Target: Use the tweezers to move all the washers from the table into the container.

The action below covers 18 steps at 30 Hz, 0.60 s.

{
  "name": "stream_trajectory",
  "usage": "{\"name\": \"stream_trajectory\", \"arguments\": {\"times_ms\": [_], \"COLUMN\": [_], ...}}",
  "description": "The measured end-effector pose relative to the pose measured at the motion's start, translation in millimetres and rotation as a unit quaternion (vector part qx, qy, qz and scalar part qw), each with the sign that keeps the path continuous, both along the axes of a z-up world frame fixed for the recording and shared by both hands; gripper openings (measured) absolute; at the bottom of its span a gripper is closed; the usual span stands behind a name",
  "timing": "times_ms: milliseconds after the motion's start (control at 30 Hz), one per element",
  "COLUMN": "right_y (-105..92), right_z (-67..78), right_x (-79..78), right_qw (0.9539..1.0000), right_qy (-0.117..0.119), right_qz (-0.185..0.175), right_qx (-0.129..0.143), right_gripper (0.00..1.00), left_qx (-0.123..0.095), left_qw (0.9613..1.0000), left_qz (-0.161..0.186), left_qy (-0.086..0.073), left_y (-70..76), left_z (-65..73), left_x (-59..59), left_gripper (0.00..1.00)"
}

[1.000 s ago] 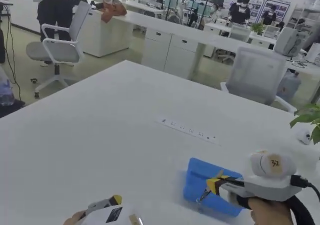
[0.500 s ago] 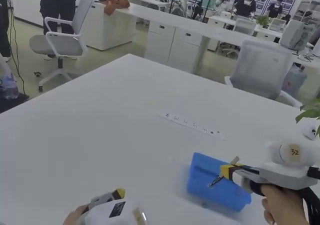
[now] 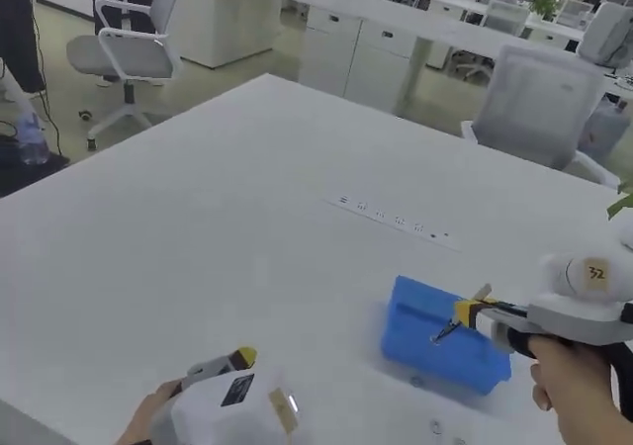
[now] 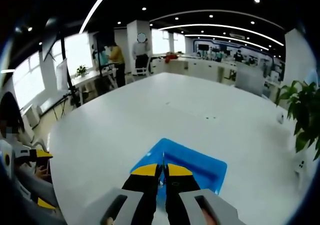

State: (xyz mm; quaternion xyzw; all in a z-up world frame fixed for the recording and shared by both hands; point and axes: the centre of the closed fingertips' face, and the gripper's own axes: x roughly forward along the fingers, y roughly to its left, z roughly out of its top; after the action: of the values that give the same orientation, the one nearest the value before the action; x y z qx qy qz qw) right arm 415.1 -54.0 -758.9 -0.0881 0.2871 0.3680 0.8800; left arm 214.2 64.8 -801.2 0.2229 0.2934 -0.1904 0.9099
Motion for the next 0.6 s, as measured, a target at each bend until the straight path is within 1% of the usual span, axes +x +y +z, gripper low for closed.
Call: {"name": "stream_trajectory", "arguments": {"times_ms": [167, 267, 333, 433, 500, 600], "right_y": [8.0, 10.7, 12.0, 14.8, 16.2, 15.2], "right_z": [-11.0, -16.0, -21.8, -27.6, -30.4, -36.0], "right_x": [0.6, 2.6, 3.7, 3.7, 3.9, 6.5], "right_qw": [0.9999, 0.9999, 0.9997, 0.9995, 0.9995, 0.9993], "right_qy": [0.005, 0.006, 0.014, 0.023, 0.021, 0.019], "right_qz": [0.000, 0.000, -0.001, 0.000, 0.002, 0.003], "right_qx": [-0.012, -0.016, -0.020, -0.019, -0.023, -0.033], "right_gripper": [0.01, 0.01, 0.01, 0.01, 0.01, 0.01], "left_qx": [-0.012, -0.013, -0.016, -0.008, -0.006, -0.006], "left_qw": [0.9999, 0.9999, 0.9999, 0.9999, 0.9999, 0.9999], "left_qz": [0.001, 0.004, 0.002, -0.003, -0.006, -0.006], "left_qy": [-0.003, 0.003, 0.005, 0.010, 0.008, 0.011], "left_y": [-1.7, -1.0, -1.9, -3.3, -4.3, -4.0], "left_z": [2.6, 0.9, 0.2, -2.7, -1.9, -2.7], "left_x": [0.1, -0.4, -0.6, -2.1, -2.3, -2.8], "left_gripper": [0.82, 0.82, 0.82, 0.82, 0.82, 0.82]}}
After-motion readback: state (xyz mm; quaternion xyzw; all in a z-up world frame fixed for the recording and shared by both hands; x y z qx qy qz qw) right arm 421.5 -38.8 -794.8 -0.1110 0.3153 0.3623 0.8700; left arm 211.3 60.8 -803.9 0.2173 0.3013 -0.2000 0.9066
